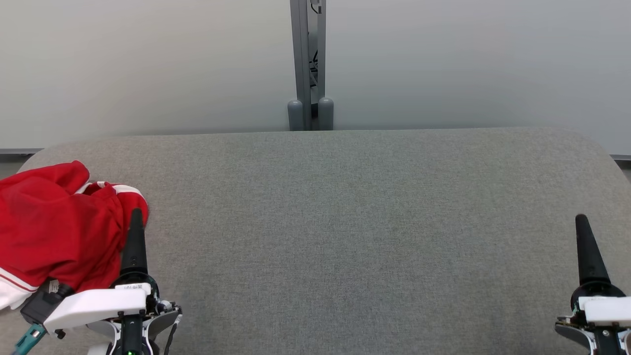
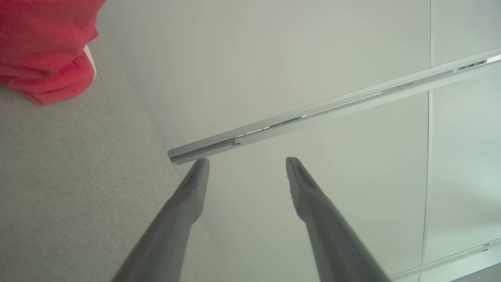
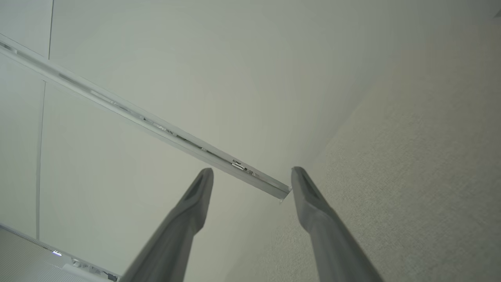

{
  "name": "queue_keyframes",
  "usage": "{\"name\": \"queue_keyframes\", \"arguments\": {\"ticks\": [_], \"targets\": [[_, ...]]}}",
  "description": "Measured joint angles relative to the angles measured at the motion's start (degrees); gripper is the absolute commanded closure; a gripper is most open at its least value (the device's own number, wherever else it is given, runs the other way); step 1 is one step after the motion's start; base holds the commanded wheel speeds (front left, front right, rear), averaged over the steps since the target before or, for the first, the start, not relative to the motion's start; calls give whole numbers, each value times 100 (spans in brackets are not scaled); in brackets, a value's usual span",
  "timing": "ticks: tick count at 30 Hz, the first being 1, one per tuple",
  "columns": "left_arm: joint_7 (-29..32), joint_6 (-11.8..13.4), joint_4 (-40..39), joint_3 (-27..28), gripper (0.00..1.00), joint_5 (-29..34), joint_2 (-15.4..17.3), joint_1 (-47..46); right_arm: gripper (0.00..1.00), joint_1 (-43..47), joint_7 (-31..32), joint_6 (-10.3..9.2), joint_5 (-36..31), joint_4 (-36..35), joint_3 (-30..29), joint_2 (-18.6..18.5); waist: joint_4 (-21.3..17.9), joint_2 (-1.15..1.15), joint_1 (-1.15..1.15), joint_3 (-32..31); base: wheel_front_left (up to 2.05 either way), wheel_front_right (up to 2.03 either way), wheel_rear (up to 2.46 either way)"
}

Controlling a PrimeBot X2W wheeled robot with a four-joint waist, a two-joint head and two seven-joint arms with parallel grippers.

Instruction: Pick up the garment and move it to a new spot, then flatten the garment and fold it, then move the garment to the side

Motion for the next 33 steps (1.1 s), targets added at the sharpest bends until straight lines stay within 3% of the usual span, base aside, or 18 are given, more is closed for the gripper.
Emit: {"name": "queue_keyframes", "arguments": {"ticks": [9,23,33], "targets": [[-124,0,-186,213,0,693,-1,4,0,-152,-99,1,-1616,-527,-154,108,27,0,0,-17,0,0,0],[-308,-1,-628,582,0,1863,3,136,0,-269,-257,1,-3238,-614,277,136,62,0,0,-94,0,0,0],[-424,131,-857,572,0,3148,8,227,0,-310,-356,2,-4425,-861,278,185,113,0,0,-95,0,0,0]]}}
